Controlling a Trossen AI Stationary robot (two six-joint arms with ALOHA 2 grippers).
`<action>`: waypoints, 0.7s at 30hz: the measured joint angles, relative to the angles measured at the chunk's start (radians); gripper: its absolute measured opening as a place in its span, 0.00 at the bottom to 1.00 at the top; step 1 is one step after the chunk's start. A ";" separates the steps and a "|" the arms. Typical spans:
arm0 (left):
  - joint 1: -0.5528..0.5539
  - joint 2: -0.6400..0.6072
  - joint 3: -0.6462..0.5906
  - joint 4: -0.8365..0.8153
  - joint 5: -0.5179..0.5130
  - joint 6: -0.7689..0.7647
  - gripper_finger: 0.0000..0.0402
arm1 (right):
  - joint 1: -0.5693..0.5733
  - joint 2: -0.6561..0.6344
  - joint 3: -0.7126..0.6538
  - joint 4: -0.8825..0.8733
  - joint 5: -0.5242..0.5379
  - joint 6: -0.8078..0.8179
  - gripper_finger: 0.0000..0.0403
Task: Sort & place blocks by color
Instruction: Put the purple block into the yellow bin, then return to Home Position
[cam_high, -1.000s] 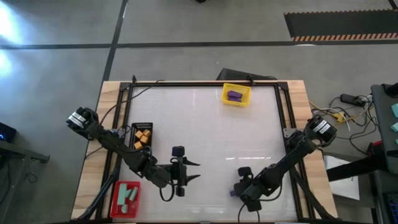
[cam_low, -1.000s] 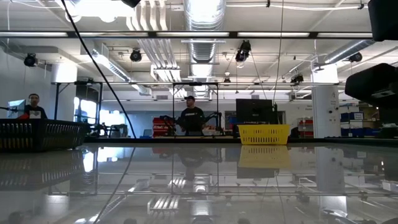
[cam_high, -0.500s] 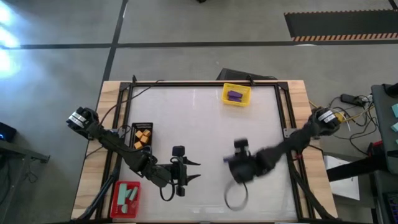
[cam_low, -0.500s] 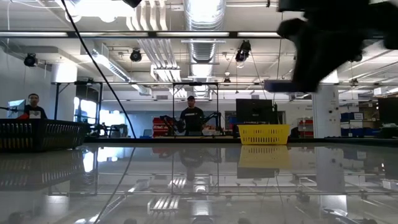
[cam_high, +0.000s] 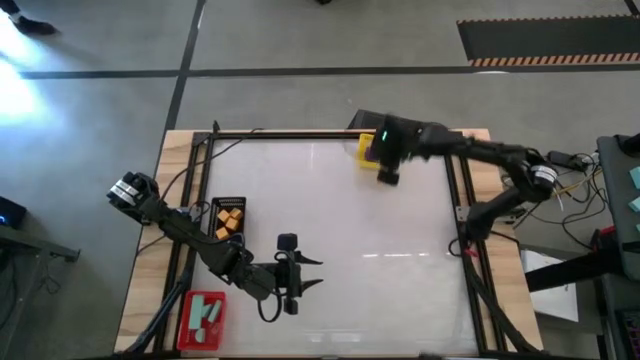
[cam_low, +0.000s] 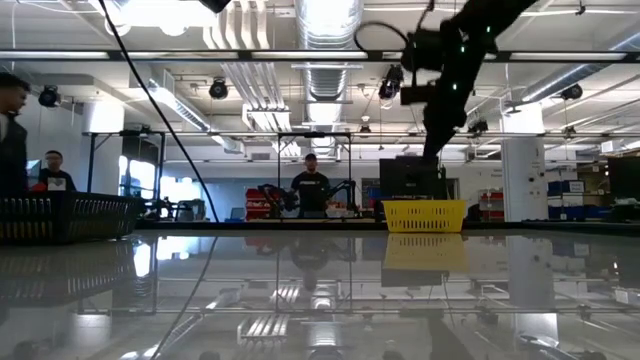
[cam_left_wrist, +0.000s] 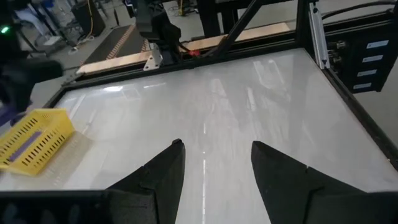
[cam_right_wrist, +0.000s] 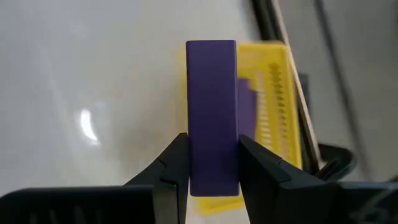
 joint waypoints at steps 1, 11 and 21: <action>0.001 0.000 0.001 0.001 0.000 0.010 0.42 | -0.062 0.012 0.000 0.016 -0.057 -0.011 0.22; 0.003 0.000 0.000 0.008 0.000 0.017 0.42 | -0.282 0.222 -0.002 0.070 -0.177 -0.101 0.22; 0.016 -0.001 0.001 -0.026 0.000 0.021 0.42 | -0.278 0.248 0.035 0.070 -0.170 -0.083 0.56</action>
